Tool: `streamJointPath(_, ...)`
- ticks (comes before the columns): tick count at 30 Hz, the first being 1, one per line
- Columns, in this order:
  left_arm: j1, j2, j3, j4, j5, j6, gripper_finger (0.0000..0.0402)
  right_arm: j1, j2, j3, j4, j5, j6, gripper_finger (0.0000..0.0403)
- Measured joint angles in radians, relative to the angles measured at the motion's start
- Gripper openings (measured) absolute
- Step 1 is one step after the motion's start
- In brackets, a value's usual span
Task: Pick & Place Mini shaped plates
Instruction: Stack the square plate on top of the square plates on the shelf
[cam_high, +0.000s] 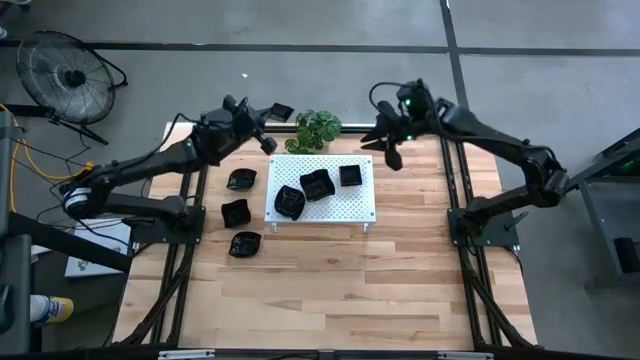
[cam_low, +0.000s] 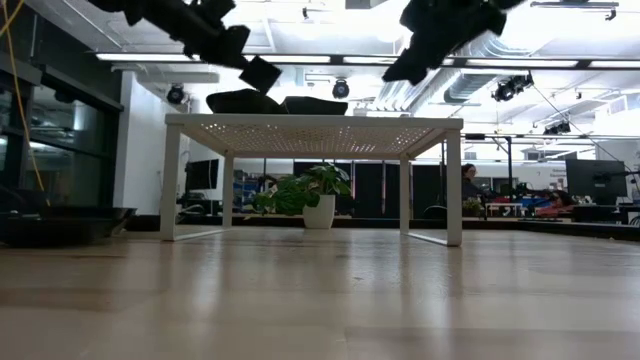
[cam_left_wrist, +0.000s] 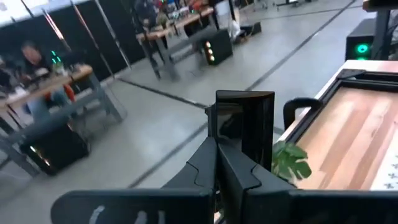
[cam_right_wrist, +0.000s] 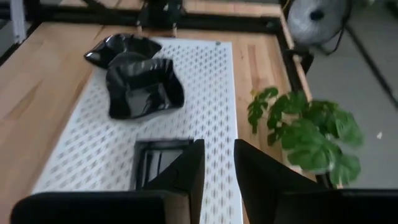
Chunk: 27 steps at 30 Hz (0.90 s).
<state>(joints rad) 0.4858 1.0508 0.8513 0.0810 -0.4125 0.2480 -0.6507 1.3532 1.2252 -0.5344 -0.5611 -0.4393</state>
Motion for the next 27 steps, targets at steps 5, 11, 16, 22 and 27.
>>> streamJointPath(5,-0.099,0.002,0.0,0.062,-0.128,0.072,0.0,0.046,-0.015,-0.16,0.32,0.061,0.094,0.007)
streamJointPath(11,-0.204,0.05,0.0,0.197,-0.184,0.186,0.0,0.116,-0.018,-0.313,0.717,0.15,0.209,0.0067)
streamJointPath(16,-0.255,0.114,0.0,0.304,-0.238,0.243,0.0,0.181,-0.018,-0.449,1.097,0.253,0.284,0.0067)
streamJointPath(22,-0.293,0.214,0.0,0.482,-0.237,0.305,0.0,0.266,-0.018,-0.589,1.442,0.495,0.271,0.0067)
streamJointPath(27,-0.324,0.287,0.0,0.634,-0.232,0.379,0.0,0.301,-0.018,-0.63,1.512,0.554,0.265,0.0074)
